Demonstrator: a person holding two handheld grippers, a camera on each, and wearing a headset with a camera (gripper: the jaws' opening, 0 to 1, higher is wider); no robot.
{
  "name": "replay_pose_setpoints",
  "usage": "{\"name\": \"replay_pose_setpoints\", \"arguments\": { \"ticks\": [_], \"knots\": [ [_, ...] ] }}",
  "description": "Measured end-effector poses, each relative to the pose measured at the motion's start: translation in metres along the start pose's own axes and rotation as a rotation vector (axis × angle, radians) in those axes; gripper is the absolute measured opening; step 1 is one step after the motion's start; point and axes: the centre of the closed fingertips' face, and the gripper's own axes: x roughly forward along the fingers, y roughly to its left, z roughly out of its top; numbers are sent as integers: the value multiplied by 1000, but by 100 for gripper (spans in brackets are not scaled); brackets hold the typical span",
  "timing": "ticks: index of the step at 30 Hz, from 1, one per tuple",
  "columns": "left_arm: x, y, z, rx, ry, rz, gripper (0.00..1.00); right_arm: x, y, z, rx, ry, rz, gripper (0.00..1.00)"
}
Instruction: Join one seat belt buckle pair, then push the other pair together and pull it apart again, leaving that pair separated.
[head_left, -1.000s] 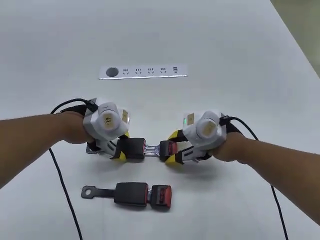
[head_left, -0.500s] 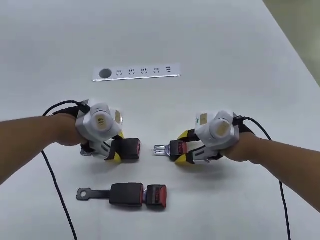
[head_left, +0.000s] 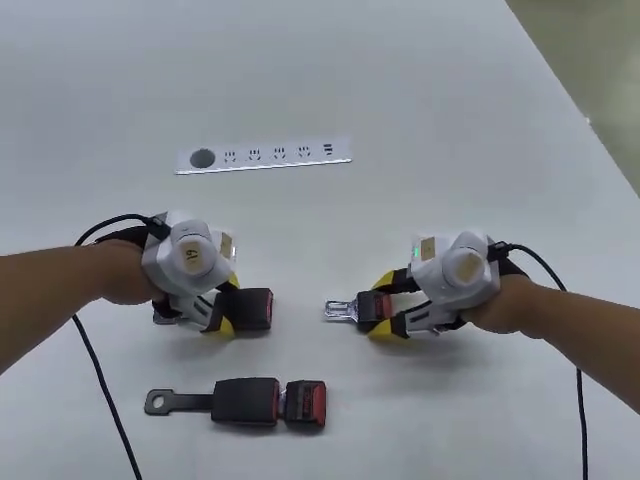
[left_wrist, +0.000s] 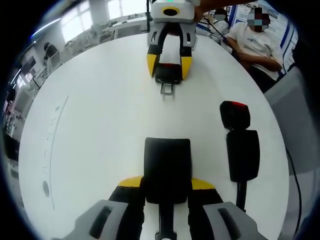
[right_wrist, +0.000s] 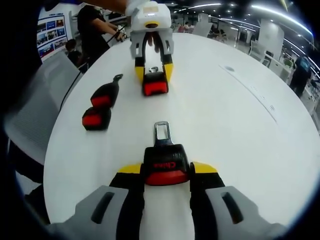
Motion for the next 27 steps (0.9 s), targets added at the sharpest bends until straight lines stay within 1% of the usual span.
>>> {"name": "replay_pose_setpoints", "arguments": {
  "ticks": [2,5,9,16,25,27],
  "knots": [
    [0,0,0,-2,-2,1,33,-4,3,-3,0,2,-1,34],
    [0,0,-1,-3,-3,1,33,-10,0,-10,6,5,-12,34],
    [1,1,-2,-5,-2,-1,33,-17,-1,-18,15,9,-13,34],
    [1,1,-2,-7,-3,0,33,-23,-3,-27,21,18,-18,34],
    [0,-1,-1,-10,0,2,34,-22,-4,-27,22,30,-10,34],
    [0,-1,-1,-11,1,4,34,-22,-4,-28,37,22,-11,35]
  ]
}}
